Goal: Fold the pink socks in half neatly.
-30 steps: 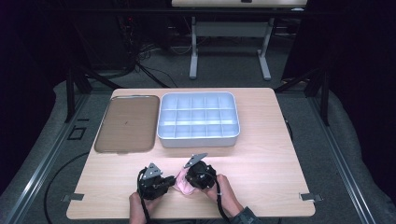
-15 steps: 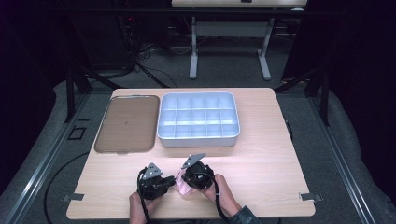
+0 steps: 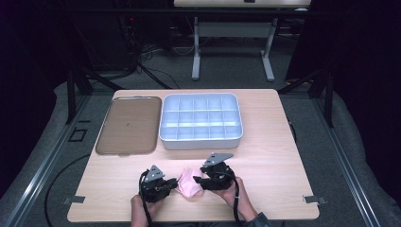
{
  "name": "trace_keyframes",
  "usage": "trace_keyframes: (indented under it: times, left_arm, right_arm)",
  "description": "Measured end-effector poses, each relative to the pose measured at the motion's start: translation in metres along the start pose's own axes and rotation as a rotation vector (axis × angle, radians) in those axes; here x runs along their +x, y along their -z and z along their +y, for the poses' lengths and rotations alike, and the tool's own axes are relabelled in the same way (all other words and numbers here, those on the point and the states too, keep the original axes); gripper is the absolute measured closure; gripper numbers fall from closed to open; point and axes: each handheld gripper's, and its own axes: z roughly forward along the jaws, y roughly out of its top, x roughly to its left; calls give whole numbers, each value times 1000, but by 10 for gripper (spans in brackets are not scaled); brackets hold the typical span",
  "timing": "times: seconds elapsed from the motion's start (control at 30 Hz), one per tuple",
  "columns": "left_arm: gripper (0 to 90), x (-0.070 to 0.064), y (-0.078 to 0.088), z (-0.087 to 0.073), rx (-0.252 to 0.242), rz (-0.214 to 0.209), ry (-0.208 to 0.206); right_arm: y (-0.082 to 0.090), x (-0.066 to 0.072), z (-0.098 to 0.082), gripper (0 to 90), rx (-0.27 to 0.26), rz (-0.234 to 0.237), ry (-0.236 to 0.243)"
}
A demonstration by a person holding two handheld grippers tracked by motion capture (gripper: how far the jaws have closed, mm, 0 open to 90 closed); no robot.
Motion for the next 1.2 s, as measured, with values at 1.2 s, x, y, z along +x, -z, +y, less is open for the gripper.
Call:
trace_keyframes:
  times: [1.2]
  left_arm:
    - [816,-28,-39,28,29,-33,-6]
  right_arm:
    - [14,-29,-47,401,84,-246,-110]
